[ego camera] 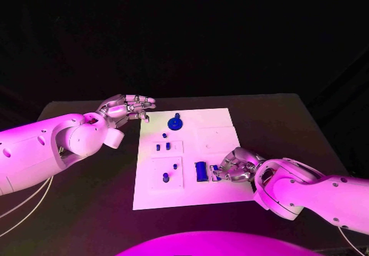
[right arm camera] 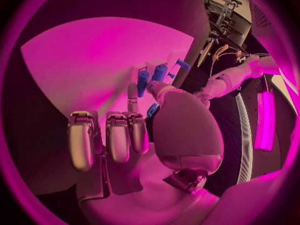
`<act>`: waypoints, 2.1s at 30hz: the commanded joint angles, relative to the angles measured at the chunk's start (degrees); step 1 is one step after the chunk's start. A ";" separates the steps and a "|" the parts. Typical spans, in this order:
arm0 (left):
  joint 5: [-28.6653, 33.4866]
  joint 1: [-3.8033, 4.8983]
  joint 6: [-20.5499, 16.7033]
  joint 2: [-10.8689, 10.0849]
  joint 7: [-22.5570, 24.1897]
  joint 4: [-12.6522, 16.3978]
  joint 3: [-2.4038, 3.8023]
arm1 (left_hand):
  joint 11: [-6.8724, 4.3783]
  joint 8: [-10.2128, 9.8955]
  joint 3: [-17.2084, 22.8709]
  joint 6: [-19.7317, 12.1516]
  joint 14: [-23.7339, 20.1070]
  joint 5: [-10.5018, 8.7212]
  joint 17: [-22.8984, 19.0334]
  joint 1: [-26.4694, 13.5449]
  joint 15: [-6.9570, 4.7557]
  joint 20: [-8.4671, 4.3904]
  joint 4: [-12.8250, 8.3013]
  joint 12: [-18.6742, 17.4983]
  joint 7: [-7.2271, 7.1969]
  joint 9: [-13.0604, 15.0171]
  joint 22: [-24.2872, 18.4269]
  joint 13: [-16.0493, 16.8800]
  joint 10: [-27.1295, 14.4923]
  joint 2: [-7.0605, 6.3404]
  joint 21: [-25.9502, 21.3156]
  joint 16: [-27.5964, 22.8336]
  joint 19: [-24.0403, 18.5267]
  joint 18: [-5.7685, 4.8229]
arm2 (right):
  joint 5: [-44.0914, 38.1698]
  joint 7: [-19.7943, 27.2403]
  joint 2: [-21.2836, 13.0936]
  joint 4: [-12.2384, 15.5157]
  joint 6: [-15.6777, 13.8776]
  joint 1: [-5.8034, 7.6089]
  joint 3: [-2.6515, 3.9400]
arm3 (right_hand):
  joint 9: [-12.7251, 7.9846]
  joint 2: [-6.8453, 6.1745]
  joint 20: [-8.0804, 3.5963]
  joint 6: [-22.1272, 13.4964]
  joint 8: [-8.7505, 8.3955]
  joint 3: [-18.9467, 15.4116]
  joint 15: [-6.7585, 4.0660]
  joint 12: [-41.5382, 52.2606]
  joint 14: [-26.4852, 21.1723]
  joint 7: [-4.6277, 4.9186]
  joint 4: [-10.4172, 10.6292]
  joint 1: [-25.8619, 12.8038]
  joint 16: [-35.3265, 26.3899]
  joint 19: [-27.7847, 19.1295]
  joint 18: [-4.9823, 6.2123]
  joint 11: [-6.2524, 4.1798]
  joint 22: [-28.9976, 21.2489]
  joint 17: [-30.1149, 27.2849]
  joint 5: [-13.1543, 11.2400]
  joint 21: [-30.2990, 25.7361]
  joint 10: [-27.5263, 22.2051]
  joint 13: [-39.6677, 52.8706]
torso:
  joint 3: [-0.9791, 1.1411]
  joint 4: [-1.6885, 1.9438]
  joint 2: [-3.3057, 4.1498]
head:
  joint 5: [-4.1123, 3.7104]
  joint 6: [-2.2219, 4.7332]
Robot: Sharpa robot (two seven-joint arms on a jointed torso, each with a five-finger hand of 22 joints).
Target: Assemble the parts on the task board
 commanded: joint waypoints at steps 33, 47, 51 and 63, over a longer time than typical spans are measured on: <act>0.25 0.01 0.96 -0.20 0.07 0.20 0.04 | -0.02 0.30 -0.02 -0.47 -0.02 0.13 -0.08 -0.14 0.22 0.07 0.19 0.38 1.30 0.00 -0.11 -0.14 -0.35 0.09 -0.35 0.10 0.56 0.84 | -1.48 -0.17 1.29 -0.96 2.59 -0.10 0.01 | 0.19 -0.74 -0.30 -0.12 0.29 -1.96 -0.27 0.21 5.98 0.21 0.18 -1.84 0.19 5.61 -0.66 -0.01 14.23 15.10 -1.64 -0.37 6.07 15.09 | -0.04 -0.04 0.00 | 0.68 -0.24; 0.25 0.01 0.90 -0.24 0.07 0.20 0.04 | -0.01 0.31 -0.03 -0.49 -0.02 0.13 -0.09 -0.16 0.23 0.07 0.21 0.41 1.31 -0.01 -0.13 -0.16 -0.39 0.09 -0.37 0.10 0.57 0.83 | -1.71 0.11 1.23 -1.01 2.53 -0.10 0.01 | 0.54 -0.13 -0.25 -0.16 0.17 -10.85 -0.25 0.21 5.98 0.17 0.43 -7.52 0.19 5.56 -0.59 -0.01 14.15 15.10 -8.76 -0.83 6.07 15.09 | -0.06 -0.04 -0.01 | 0.63 -0.26; 0.25 0.01 0.87 -0.26 0.07 0.20 0.04 | -0.01 0.31 -0.03 -0.49 -0.02 0.13 -0.09 -0.16 0.23 0.07 0.21 0.41 1.31 -0.01 -0.13 -0.16 -0.39 0.09 -0.37 0.10 0.57 0.83 | -1.69 0.28 1.09 -0.98 2.75 -0.10 0.01 | 0.59 0.27 -0.26 -0.18 0.17 -11.66 -0.26 0.21 5.98 0.15 0.37 -7.26 0.19 5.57 -0.60 -0.02 14.16 15.10 -9.03 -0.80 6.07 15.09 | -0.03 0.00 0.01 | 0.68 -0.27; 0.25 0.01 0.81 -0.35 0.02 0.18 0.04 | 0.00 0.34 -0.01 -0.53 -0.03 0.15 -0.10 -0.19 0.24 0.08 0.27 0.46 1.32 -0.01 -0.15 -0.19 -0.43 0.15 -0.41 0.11 0.59 0.83 | -1.62 2.04 -0.25 -0.58 4.90 -0.10 0.00 | 0.65 0.78 -0.23 -0.45 -0.09 -14.18 -0.19 0.21 5.98 0.27 0.15 -0.64 0.19 5.56 -0.59 0.08 14.16 15.10 -11.56 -0.88 6.07 15.09 | 0.00 -0.08 -0.02 | 0.94 -0.39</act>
